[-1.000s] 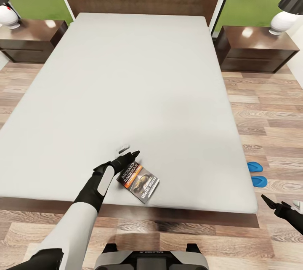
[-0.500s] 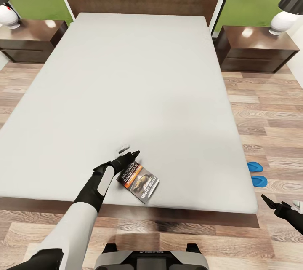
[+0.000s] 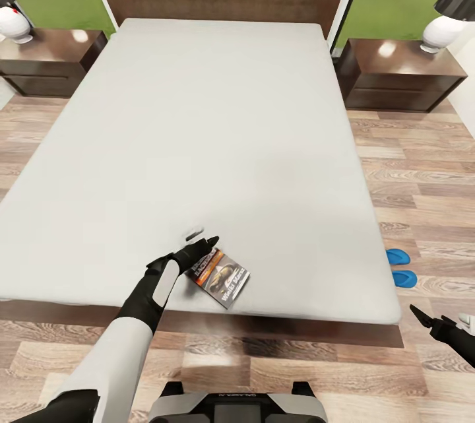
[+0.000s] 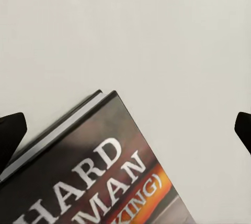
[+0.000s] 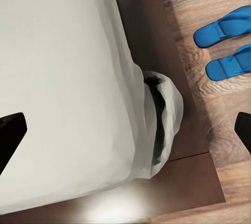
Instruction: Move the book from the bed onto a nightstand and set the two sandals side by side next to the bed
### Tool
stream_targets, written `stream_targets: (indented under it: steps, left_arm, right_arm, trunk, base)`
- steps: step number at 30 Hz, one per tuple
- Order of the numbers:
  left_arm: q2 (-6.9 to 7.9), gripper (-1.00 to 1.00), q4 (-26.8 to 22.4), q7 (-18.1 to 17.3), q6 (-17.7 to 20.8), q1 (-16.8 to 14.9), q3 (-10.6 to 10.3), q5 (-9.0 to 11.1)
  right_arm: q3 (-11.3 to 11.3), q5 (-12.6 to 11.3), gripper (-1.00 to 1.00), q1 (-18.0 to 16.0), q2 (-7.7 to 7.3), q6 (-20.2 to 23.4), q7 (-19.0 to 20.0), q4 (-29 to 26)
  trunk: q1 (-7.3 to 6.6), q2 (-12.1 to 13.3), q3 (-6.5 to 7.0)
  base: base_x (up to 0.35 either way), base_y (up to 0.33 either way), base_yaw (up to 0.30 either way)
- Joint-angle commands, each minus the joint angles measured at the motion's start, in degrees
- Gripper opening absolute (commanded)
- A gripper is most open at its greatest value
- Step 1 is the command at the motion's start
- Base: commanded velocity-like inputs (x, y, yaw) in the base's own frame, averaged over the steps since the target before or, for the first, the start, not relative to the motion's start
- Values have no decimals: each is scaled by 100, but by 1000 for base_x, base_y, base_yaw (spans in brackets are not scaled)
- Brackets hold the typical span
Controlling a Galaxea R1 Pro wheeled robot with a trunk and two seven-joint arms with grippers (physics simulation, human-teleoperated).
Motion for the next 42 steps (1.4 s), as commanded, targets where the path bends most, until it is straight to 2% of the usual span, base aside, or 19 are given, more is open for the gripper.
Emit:
stream_targets:
  steps: [1, 42]
  left_arm:
    - [-8, 100, -5, -23, 48, -2, 33, 28]
    - [-23, 100, 4, -22, 40, -1, 28, 28]
  right_arm:
    - [-2, -35, 100, -4, -1, -2, 32, 11]
    - [-2, -35, 100, -4, -1, -2, 31, 10]
  trunk:
    - [0, -2, -3]
    - [0, -2, -3]
  base:
    - [-3, 0, 0]
    - [-24, -17, 0]
